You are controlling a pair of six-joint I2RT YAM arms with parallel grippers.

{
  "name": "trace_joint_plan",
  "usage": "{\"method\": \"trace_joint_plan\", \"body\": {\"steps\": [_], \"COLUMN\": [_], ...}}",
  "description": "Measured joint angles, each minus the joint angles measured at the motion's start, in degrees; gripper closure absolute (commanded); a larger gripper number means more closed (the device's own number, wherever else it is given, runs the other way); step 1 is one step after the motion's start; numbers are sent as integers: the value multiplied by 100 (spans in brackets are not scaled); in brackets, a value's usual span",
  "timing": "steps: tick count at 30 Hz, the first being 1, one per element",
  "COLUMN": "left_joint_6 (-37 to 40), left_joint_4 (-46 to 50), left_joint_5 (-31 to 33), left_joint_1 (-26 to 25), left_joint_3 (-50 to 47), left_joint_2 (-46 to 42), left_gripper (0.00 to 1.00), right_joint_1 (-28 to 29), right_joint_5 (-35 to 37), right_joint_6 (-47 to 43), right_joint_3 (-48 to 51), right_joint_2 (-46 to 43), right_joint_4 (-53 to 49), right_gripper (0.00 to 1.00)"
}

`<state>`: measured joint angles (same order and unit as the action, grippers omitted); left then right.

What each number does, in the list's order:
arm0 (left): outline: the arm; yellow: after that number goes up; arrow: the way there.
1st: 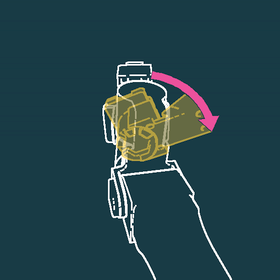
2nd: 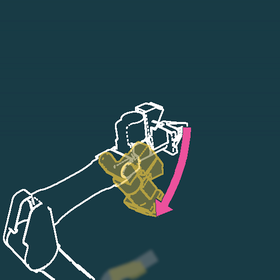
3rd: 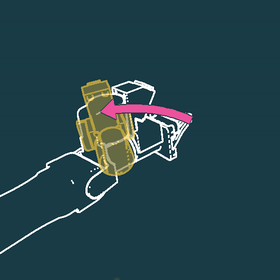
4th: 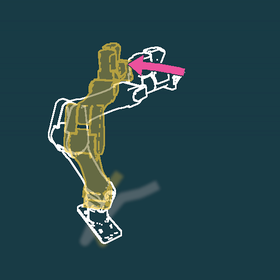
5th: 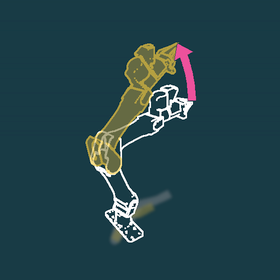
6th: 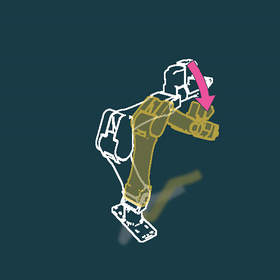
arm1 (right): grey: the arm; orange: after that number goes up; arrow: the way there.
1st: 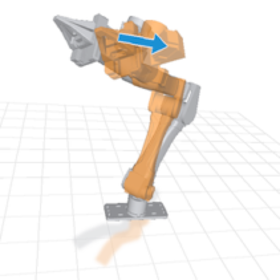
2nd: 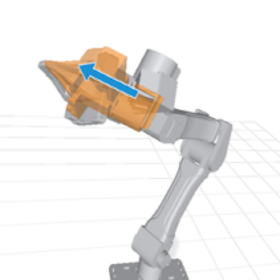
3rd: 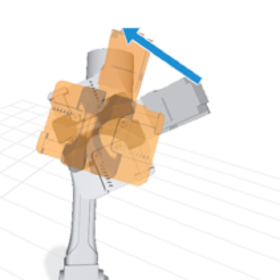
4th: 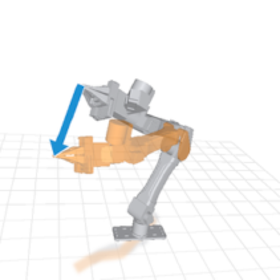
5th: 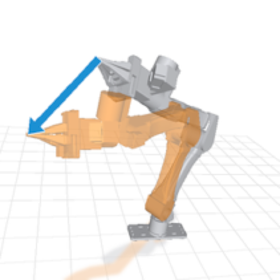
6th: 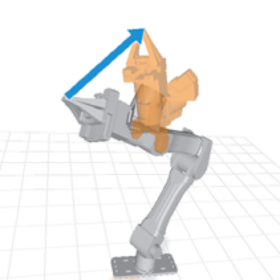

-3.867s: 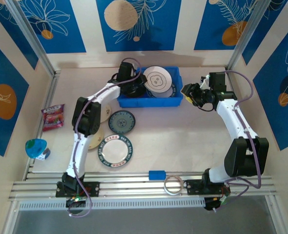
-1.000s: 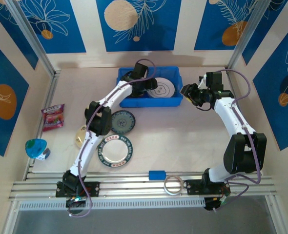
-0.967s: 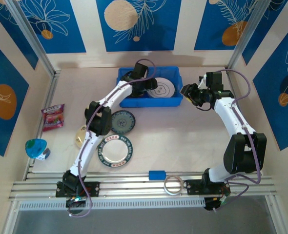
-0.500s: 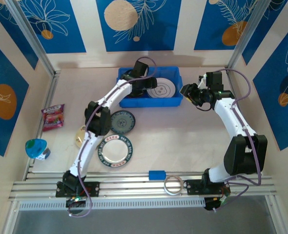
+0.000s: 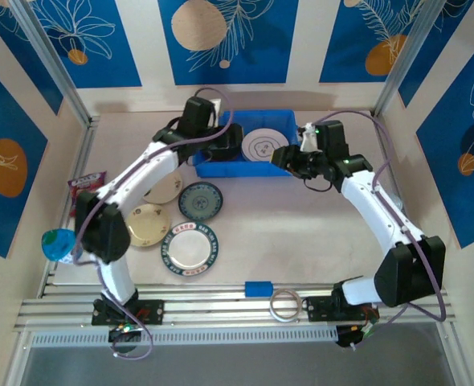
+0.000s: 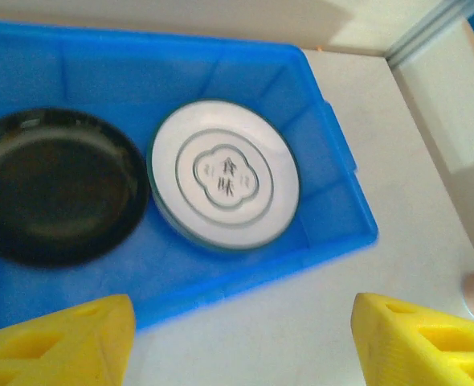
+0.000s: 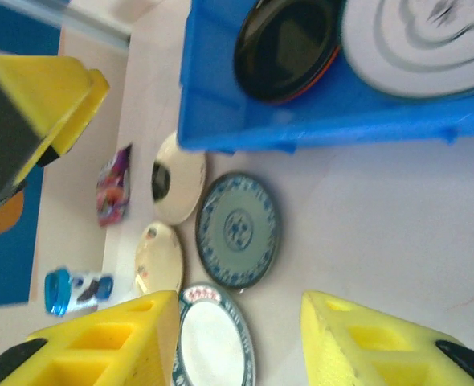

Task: Place the plates into the plastic bin on the countertop

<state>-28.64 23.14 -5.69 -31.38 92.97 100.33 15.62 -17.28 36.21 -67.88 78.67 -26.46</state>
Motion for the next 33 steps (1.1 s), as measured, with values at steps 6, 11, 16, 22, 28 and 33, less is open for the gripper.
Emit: {"method": "trace_joint_plan", "body": {"steps": [6, 11, 16, 22, 28, 33], "left_joint_6": [-254, -483, -691, -861, -1060, -1143], "left_joint_4": [-122, -98, -11, 175, 179, 181], "left_joint_5": [-181, -310, -350, -321, -321, -319], "left_joint_1": [-4, -7, -33, -42, -44, -44], "left_joint_3": [-1860, -3040, -3864, -4500, -5045, -5289], "left_joint_2": [-1495, -2406, -3130, -3722, -4004, -4269], "left_gripper": [29, 29, 30, 31, 31, 31], "right_joint_1": [566, 955, 1458, 1733, 1808, 2076], "right_joint_5": [-494, -890, -914, -796, -745, -870], "right_joint_6": [-199, -514, -772, -748, -704, -970], "right_joint_3": [20, 17, 7, -98, -662, -1095], "right_joint_2": [372, 811, 1329, 1991, 2734, 3265], "right_joint_4": [-68, -332, -741, -964, -1137, -1438], "right_gripper": [64, 66, 72, 75, 69, 61]}}
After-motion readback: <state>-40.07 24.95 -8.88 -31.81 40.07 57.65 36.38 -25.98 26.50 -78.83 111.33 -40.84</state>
